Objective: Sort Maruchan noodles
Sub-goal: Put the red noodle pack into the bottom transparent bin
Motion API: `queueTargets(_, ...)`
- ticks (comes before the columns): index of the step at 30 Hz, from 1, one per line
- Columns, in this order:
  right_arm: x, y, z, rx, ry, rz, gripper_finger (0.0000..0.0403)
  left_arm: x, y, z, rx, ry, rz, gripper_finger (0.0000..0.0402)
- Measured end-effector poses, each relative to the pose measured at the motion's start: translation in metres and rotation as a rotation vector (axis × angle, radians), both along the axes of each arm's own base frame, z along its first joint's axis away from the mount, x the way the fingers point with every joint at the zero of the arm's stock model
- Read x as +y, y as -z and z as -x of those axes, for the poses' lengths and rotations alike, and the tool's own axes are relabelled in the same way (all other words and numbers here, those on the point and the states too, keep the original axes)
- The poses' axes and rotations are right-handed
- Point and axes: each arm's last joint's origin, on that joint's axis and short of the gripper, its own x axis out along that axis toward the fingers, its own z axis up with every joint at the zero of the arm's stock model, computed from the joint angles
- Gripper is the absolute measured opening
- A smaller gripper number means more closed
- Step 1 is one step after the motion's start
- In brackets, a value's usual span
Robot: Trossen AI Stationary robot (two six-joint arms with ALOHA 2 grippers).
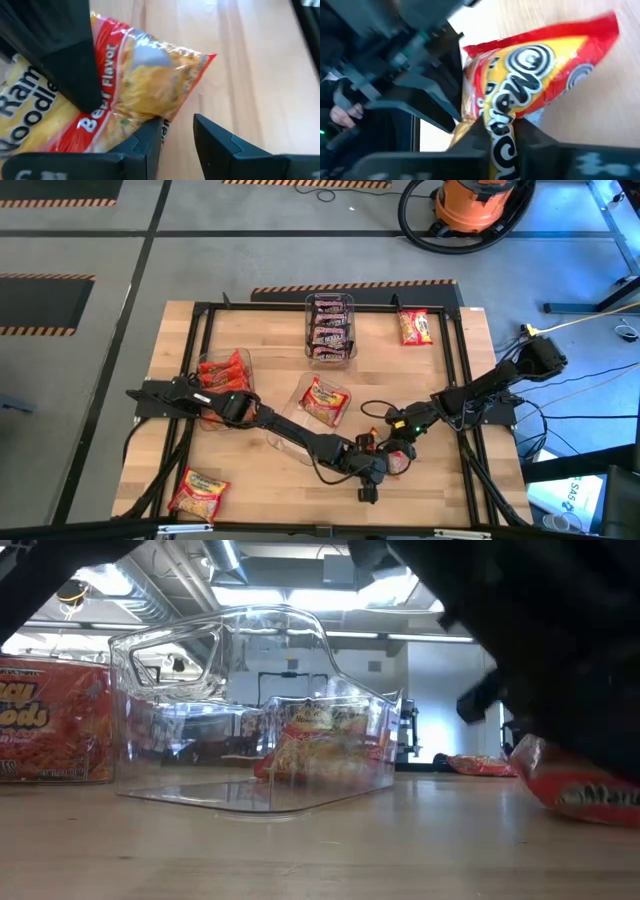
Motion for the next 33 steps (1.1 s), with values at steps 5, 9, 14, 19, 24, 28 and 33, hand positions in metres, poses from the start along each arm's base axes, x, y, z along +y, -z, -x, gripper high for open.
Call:
queueTargets(5, 0.000, -0.003, 0.000, -0.041, -0.007, 0.025, 0.0009, -0.010, -0.028, 0.016, 0.041, 0.018, -0.019, 0.0108)
queueTargets(9, -0.001, -0.005, 0.000, -0.053, -0.015, 0.034, 0.0004, -0.022, -0.061, 0.038, 0.084, 0.030, -0.044, 0.0108)
queueTargets(14, -0.001, -0.010, 0.001, -0.086, -0.016, 0.037, 0.0004, -0.033, -0.092, 0.073, 0.177, 0.014, -0.185, 0.0108)
queueTargets(19, -0.001, -0.018, 0.002, -0.129, -0.017, 0.029, 0.0003, -0.032, -0.119, 0.100, 0.243, -0.010, -0.250, 0.0108)
queueTargets(24, -0.001, -0.018, 0.002, -0.137, -0.024, 0.038, 0.0003, -0.028, -0.132, 0.124, 0.337, -0.054, -0.330, 0.0108)
queueTargets(28, -0.002, -0.018, 0.003, -0.129, -0.018, 0.047, 0.0003, -0.025, -0.140, 0.141, 0.408, -0.091, -0.371, 0.0108)
queueTargets(33, -0.002, -0.017, 0.003, -0.130, -0.022, 0.054, 0.0004, -0.022, -0.158, 0.162, 0.439, -0.134, -0.394, 0.0108)
